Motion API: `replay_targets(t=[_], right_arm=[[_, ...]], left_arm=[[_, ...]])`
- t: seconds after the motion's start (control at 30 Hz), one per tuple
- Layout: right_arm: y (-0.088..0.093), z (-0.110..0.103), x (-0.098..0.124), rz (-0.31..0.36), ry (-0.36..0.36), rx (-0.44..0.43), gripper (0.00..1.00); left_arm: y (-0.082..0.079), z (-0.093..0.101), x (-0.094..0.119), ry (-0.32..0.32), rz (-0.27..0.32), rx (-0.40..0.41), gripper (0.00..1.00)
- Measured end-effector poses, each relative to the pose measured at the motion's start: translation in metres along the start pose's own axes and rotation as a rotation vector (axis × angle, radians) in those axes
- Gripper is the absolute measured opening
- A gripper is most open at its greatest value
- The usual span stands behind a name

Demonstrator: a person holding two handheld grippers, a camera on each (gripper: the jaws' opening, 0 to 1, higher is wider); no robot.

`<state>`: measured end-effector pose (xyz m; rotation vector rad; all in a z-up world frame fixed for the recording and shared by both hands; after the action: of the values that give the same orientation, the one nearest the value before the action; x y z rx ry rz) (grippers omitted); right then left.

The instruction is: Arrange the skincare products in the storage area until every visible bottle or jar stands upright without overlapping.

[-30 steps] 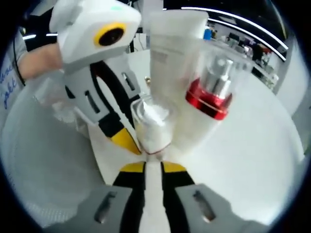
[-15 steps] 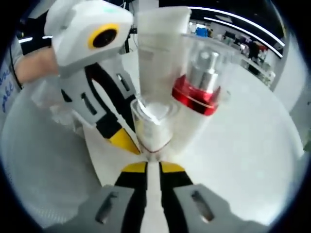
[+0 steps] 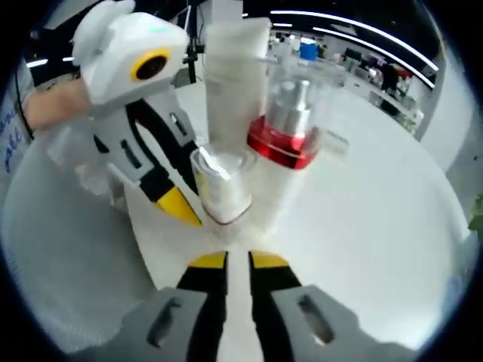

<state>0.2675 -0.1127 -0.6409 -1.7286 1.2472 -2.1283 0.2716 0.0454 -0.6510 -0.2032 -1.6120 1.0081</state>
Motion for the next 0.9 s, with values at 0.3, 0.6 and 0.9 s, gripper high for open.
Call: replay_targets(t=[0.3,0.6,0.9], right_arm=[[-0.002,0.024,0.001,0.055,-0.018,0.113,0.18],[-0.011,0.04,-0.012,0.056,-0.112,0.27,0.2],[-0.023,0.046,-0.02,0.062,-0.216,0.38,0.26]], left_arm=[[0.016,-0.014,0.018,-0.049,-0.018,0.023,0.11],[0.011,-0.036,0.02,-0.128,0.012,0.026,0.21],[0.002,-0.038,0.011,-0.123,0.052,-0.02,0.24]])
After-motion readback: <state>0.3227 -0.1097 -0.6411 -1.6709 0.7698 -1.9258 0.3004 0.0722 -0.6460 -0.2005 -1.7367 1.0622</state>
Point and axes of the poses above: the point that each gripper's makers call its tool centre point, and the gripper's own axes: x roughly backward along the fingers, z roughly to its right, y roughly out of its underside, the point moved 9 cm from there along x, roughly backward along the fingers, and after that the axes turned 4 degrees about -y, right-handed, at the moved point
